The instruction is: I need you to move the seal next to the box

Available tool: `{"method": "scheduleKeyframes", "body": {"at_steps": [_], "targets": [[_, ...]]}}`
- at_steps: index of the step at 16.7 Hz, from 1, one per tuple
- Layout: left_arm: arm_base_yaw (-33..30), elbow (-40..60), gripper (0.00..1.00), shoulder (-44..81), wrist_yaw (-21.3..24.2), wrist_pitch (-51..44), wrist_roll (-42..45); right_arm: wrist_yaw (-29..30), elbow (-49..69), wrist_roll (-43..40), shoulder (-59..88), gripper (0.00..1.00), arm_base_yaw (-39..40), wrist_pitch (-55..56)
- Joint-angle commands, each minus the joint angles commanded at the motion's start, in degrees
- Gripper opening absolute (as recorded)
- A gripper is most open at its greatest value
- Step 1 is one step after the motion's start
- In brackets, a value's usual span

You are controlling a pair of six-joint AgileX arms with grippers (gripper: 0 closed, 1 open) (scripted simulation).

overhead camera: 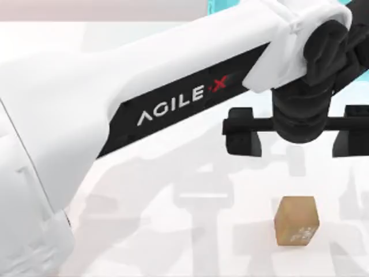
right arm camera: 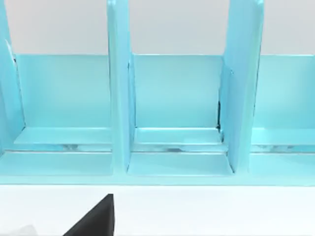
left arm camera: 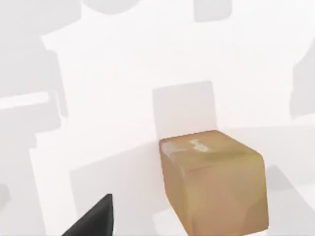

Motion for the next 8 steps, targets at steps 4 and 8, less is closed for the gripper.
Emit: {"method": "scheduleKeyframes", "body": {"at_steps": [4, 8], "targets": [[-3.97, 15.44, 1.00, 12.49, -0.77, -11.73, -7.22, 0.00, 0.00, 0.00, 0.00, 1.00, 0.00, 0.00], [-5.75, 23.91, 1.00, 18.19, -1.34, -19.11, -11.97, 0.00, 0.00, 0.00, 0.00, 1.00, 0.00, 0.00]]}}
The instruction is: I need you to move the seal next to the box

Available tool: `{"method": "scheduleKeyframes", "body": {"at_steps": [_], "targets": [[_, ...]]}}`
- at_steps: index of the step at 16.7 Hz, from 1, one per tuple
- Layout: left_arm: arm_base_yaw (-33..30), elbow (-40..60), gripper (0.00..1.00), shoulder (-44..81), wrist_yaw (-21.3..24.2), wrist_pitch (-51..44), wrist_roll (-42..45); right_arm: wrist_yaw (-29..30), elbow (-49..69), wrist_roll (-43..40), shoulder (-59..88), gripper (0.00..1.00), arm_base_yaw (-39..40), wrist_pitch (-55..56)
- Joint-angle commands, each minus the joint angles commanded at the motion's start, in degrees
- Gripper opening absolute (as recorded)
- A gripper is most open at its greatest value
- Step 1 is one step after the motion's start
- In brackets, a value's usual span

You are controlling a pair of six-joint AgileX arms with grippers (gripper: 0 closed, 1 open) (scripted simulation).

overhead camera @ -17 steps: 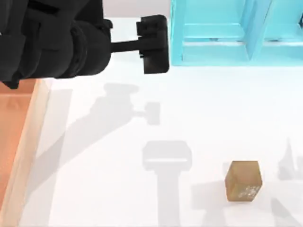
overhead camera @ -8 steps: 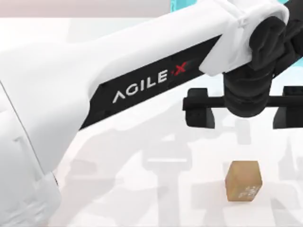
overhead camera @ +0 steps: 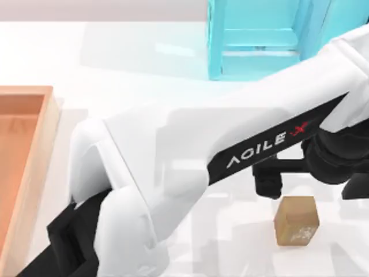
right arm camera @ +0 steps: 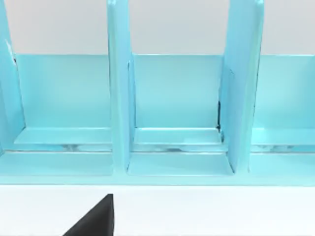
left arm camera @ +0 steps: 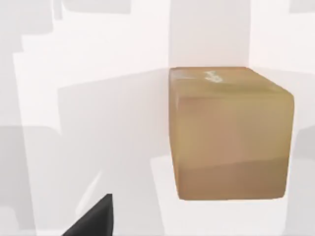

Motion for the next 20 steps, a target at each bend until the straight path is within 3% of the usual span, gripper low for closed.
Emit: {"method": "scheduleKeyframes", "body": {"at_steps": [10, 20], "targets": [[0.00, 0.77, 1.00, 0.84, -0.10, -0.63, -0.94, 0.00, 0.00, 0.00, 0.00, 1.00, 0.00, 0.00], [0.84, -24.00, 1.00, -0.93, -0.11, 22.26, 0.00, 0.00, 0.00, 0.00, 0.00, 1.00, 0.00, 0.00]]}}
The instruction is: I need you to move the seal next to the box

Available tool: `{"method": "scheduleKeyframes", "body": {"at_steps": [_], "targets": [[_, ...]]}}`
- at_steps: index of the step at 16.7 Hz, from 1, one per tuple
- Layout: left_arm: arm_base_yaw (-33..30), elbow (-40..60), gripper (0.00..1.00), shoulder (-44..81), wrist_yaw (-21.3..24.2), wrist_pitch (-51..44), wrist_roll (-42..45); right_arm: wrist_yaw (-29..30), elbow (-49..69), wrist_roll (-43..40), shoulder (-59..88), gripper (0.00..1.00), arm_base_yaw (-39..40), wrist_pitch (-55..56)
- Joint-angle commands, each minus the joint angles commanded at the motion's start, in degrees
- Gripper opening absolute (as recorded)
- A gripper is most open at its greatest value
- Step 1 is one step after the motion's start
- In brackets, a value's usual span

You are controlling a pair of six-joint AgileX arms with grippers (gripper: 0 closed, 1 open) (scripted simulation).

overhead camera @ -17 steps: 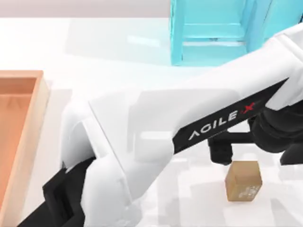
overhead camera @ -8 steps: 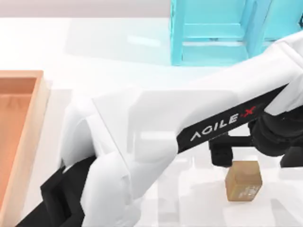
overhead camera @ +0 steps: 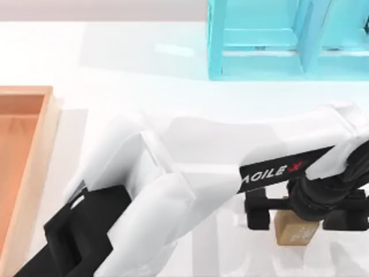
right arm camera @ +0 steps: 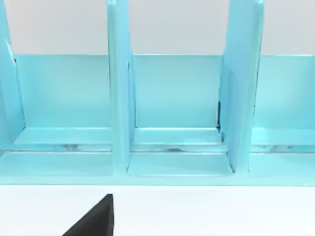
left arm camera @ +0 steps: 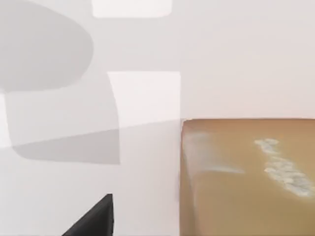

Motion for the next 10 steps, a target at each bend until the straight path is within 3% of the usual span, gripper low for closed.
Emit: {"method": "scheduleKeyframes", "body": {"at_steps": [5, 10], "targets": [[-0.01, -0.67, 1.00, 0.02, 0.00, 0.67, -0.01, 0.00, 0.00, 0.00, 0.00, 1.00, 0.00, 0.00], [-0.01, -0.67, 0.62, 0.02, 0.00, 0.67, -0.01, 0.00, 0.00, 0.00, 0.00, 1.00, 0.00, 0.00]]}}
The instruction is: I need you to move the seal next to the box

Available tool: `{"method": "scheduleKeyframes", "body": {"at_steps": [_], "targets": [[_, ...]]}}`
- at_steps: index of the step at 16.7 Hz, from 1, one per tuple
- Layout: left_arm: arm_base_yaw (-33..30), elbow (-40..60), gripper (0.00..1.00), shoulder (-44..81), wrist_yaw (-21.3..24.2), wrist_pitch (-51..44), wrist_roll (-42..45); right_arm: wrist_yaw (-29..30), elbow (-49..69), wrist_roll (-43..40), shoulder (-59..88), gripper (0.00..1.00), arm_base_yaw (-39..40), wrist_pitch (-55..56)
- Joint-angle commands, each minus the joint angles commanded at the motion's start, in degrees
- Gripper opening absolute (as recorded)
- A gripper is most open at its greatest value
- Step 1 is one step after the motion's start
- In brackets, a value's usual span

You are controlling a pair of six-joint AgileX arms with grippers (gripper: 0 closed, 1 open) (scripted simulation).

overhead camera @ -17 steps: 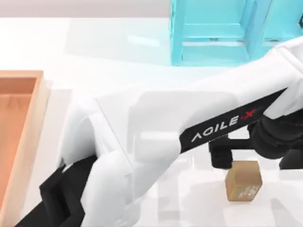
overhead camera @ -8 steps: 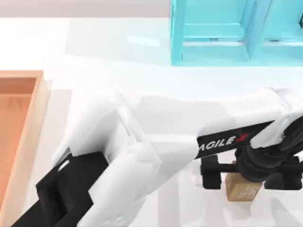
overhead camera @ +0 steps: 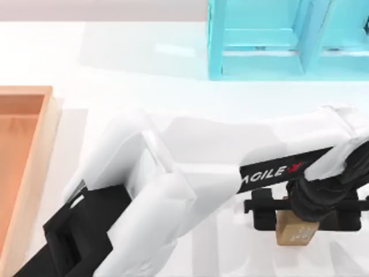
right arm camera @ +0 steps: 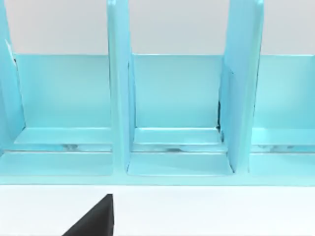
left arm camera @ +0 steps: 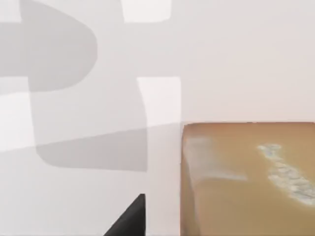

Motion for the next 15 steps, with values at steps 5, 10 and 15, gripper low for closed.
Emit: {"method": "scheduleKeyframes", "body": {"at_steps": [5, 10, 15], "targets": [[0.00, 0.00, 0.25, 0.00, 0.00, 0.00, 0.00, 0.00, 0.00, 0.00, 0.00, 1.00, 0.00, 0.00], [0.00, 0.00, 0.00, 0.00, 0.00, 0.00, 0.00, 0.00, 0.00, 0.00, 0.00, 1.00, 0.00, 0.00], [0.00, 0.00, 0.00, 0.00, 0.00, 0.00, 0.00, 0.00, 0.00, 0.00, 0.00, 1.00, 0.00, 0.00]]}}
